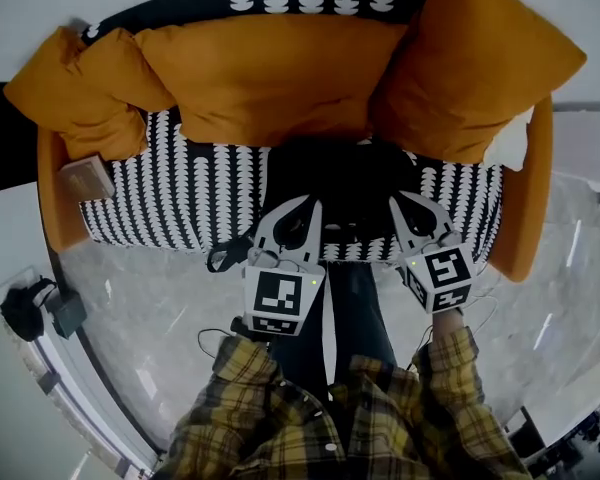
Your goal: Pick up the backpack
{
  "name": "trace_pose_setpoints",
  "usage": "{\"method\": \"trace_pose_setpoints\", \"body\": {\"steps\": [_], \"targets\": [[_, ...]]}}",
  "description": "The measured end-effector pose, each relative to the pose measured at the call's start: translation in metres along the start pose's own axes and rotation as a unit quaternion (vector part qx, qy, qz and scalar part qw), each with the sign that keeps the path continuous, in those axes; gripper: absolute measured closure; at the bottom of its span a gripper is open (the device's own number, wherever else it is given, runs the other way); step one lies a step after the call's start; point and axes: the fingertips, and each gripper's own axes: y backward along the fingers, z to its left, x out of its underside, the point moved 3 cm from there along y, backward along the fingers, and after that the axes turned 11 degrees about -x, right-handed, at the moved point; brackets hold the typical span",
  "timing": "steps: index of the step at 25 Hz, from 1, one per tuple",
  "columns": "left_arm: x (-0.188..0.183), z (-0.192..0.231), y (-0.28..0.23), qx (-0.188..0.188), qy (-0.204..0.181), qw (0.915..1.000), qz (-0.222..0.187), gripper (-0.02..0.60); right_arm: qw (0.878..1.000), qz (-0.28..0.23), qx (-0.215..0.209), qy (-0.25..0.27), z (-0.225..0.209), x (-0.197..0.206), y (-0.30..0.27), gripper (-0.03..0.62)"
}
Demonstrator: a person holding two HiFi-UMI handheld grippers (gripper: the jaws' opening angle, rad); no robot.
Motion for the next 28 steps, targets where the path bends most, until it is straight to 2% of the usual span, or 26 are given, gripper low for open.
{"method": "trace_pose_setpoints", "body": {"steps": [10, 18, 20, 21, 23, 26, 28], "targets": [[0.031, -0.003, -0.008, -0.011, 0.007, 0.9996, 0.023, 0.562, 1.0, 0.02, 0.001, 0.0, -0.004, 0.03, -0.01, 0.577], [0.055, 0.004, -0.016, -0.03, 0.033, 0.9965, 0.07, 0.56, 1.0, 0.028, 0.005, 0.007, -0.001, 0.04, -0.01, 0.569], [0.059, 0.009, -0.017, -0.049, 0.032, 0.9954, 0.076, 0.557, 1.0, 0.028, 0.006, 0.011, -0.002, 0.041, -0.009, 0.476], [0.061, 0.01, -0.018, -0.055, 0.034, 0.995, 0.077, 0.534, 0.999, 0.028, 0.009, 0.012, -0.004, 0.042, -0.008, 0.446], [0.065, 0.013, -0.02, -0.057, 0.045, 0.994, 0.082, 0.418, 0.999, 0.03, 0.019, 0.013, -0.009, 0.043, -0.006, 0.409], [0.073, 0.021, -0.024, -0.076, 0.051, 0.9915, 0.093, 0.357, 0.999, 0.035, 0.034, 0.006, -0.017, 0.047, -0.007, 0.331], [0.079, 0.028, -0.026, -0.092, 0.052, 0.9895, 0.099, 0.329, 0.998, 0.038, 0.041, 0.003, -0.022, 0.049, -0.008, 0.304]]}}
